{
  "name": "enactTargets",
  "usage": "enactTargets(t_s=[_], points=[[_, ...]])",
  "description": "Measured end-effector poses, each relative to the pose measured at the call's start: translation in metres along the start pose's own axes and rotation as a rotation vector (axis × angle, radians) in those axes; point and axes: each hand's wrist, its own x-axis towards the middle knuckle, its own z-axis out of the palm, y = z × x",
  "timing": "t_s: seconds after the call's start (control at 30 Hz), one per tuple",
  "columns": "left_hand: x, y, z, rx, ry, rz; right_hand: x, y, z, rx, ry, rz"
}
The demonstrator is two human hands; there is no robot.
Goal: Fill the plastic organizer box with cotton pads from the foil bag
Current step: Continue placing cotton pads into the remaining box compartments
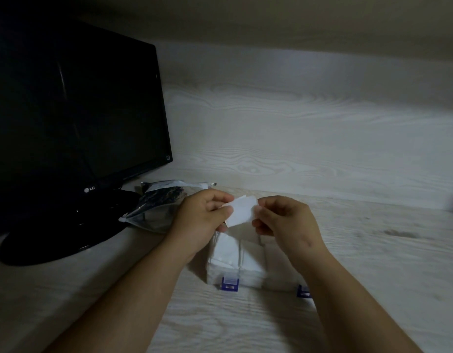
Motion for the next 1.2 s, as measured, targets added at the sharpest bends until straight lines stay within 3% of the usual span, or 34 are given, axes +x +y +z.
enactTargets(t_s=[0.17,0.27,0.37,0.5,0.67,0.77,0.9,1.2], points=[[0.000,0.000,0.002,-0.011,-0.010,0.020,0.003,0.003,0.001,-0.112,0.046,-0.039],[0.002,-0.001,0.003,-0.029,0.092,0.029,0.004,0.002,-0.001,-0.091,0.081,-0.048],[0.006,-0.003,0.004,-0.029,0.162,0.030,0.002,-0.002,-0.001,-0.019,0.006,-0.024],[0.006,-0.004,0.009,0.024,0.147,0.053,0.000,-0.002,0.004,-0.045,-0.086,-0.059],[0.007,-0.008,0.013,0.144,0.020,0.081,0.007,0.006,0.002,-0.107,-0.007,-0.076],[0.013,-0.013,0.012,0.324,-0.032,0.132,0.014,0.012,-0.002,-0.313,0.030,-0.151],[0.016,-0.021,0.012,0.419,-0.133,0.077,0.018,0.018,-0.003,-0.612,-0.038,-0.218],[0.014,-0.023,0.015,0.518,-0.180,0.053,0.019,0.024,-0.004,-0.853,-0.088,-0.137]])
